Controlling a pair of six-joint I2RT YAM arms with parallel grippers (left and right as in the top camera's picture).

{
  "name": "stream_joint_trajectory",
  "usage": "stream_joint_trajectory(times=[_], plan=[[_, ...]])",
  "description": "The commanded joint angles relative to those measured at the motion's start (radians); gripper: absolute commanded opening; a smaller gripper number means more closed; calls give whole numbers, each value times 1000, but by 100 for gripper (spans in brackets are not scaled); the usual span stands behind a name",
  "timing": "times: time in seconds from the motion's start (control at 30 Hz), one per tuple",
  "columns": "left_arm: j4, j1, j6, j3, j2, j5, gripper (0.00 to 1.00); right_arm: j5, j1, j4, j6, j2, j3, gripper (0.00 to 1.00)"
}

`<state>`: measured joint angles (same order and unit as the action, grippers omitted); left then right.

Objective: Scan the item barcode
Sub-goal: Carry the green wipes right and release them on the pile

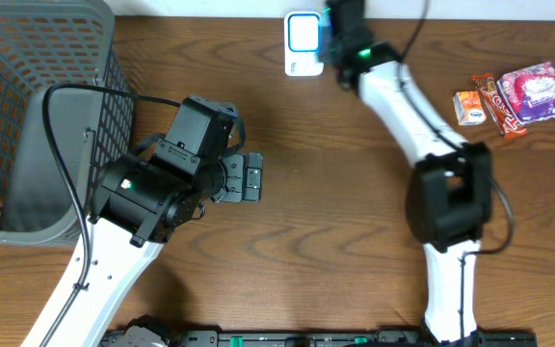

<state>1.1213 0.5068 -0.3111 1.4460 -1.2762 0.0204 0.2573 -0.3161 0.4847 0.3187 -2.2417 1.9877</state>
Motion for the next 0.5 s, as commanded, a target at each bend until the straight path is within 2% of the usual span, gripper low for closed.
stream_joint_trajectory(times=[0.0, 0.1, 0.17, 0.37, 0.47], plan=[[3, 3, -2, 2, 2, -5, 98, 66, 147, 90, -264, 115, 13, 1], [3, 3, -2, 2, 2, -5, 98, 67, 233, 231, -483, 106, 12, 1], [3, 3, -2, 2, 2, -5, 98, 66, 302, 320, -552, 90, 12, 1], [3, 3, -2, 2, 2, -5, 98, 9, 471, 394, -551, 29, 12, 1], [3, 3, -2, 2, 2, -5, 98, -72, 531, 386, -551, 3, 12, 11]])
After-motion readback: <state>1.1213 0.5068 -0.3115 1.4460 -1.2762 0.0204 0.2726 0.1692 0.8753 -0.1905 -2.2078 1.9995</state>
